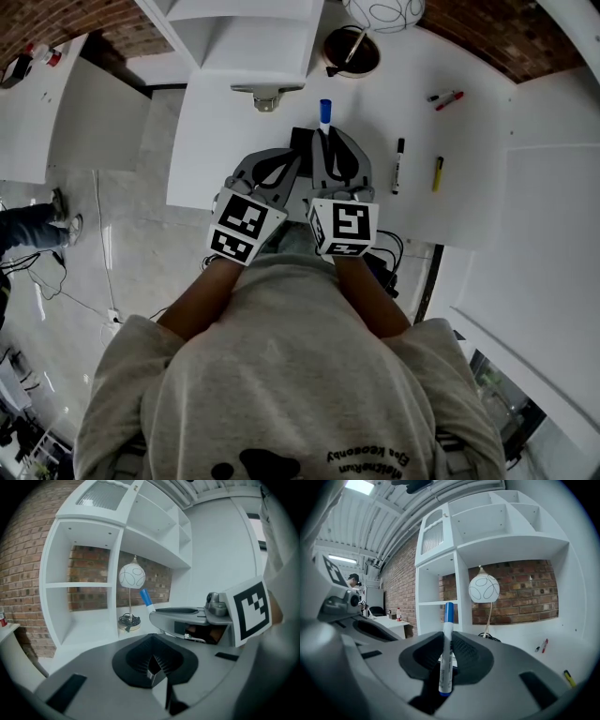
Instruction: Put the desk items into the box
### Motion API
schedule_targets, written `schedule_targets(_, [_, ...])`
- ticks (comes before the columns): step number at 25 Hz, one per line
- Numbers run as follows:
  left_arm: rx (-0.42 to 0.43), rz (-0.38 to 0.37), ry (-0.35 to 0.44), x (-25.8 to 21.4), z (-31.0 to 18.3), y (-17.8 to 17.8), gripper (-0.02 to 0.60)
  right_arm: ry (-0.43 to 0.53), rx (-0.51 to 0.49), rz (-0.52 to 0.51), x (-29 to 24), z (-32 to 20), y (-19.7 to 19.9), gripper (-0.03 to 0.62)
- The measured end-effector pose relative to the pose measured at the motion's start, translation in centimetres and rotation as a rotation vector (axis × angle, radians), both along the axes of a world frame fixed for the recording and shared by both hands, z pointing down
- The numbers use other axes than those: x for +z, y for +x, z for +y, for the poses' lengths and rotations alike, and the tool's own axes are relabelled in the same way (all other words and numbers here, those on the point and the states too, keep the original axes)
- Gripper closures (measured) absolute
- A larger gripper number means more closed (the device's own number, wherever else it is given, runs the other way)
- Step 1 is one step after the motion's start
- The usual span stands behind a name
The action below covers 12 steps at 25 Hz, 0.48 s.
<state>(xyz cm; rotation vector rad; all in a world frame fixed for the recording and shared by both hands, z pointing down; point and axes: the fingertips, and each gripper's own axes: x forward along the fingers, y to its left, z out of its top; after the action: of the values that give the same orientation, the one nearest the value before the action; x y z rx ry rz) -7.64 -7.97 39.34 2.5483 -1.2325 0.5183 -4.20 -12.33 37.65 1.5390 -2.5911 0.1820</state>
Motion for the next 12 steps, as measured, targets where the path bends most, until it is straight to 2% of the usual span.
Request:
schedule_targets(8, [-0.023, -0.001, -0.008, 0.2, -0.2, -1.1, 0.577, -0.028, -0.043, 0.052, 1.3, 0.0, -1.7, 0.519])
schedule_targets(12, [-0.032, 0.004, -0.01, 0.3, -0.2, -1.5, 0.577, -0.063, -0.064, 0.11, 2.5, 0.1, -2.1, 0.519])
